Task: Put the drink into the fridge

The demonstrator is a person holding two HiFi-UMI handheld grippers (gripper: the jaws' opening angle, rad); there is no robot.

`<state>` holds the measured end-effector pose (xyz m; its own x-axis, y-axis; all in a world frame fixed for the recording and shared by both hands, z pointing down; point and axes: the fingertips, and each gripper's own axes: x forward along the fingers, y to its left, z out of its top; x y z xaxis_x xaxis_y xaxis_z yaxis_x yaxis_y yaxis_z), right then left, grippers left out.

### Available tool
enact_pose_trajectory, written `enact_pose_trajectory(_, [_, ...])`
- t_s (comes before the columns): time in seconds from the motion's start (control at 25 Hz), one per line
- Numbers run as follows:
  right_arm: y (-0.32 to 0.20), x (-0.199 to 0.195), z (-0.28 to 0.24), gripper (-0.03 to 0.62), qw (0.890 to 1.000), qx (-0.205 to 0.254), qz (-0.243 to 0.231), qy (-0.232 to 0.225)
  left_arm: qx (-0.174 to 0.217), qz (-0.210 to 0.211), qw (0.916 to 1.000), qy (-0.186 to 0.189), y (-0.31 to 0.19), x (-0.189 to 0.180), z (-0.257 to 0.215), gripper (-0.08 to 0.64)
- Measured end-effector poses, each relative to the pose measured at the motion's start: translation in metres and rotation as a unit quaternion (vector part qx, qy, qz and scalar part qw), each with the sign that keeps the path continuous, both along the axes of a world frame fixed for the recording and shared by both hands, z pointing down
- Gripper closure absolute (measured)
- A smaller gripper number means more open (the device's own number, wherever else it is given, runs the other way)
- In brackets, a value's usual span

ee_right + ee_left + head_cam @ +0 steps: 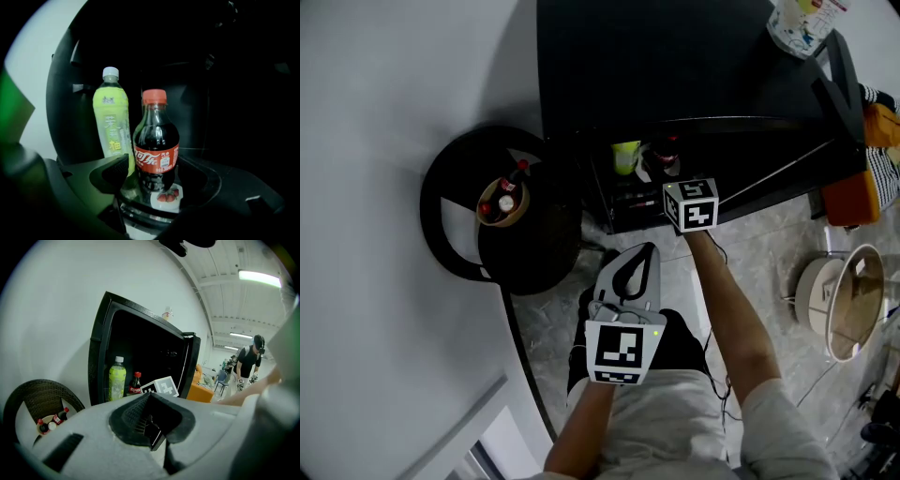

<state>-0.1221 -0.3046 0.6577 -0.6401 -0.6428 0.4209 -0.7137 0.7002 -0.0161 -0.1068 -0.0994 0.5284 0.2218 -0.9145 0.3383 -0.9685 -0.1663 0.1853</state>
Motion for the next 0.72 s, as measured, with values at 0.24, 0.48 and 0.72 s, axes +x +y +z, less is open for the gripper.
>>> enact_pose_trajectory(0.24, [0.029,0.025,-0.043,0.299,1.0,-0.01,0.009,0.007,-0.011,0.0,0.9999,-0.008,0.023,0.004,-0.037,0.551])
enact_pose_trajectory(0.48, [0.075,0.048,-0.105,0.346,1.0,0.002,0.019,-0.016,-0.01,-0.021,0.9992,-0.034,0.042,0.005,-0.083,0.551])
enact_pose_trajectory(0.72, [0.12,0.069,-0.167,0.388,0.998,0.007,0.028,-0.053,0.009,-0.029,0.9987,-0.041,0.051,0.019,-0.125,0.551])
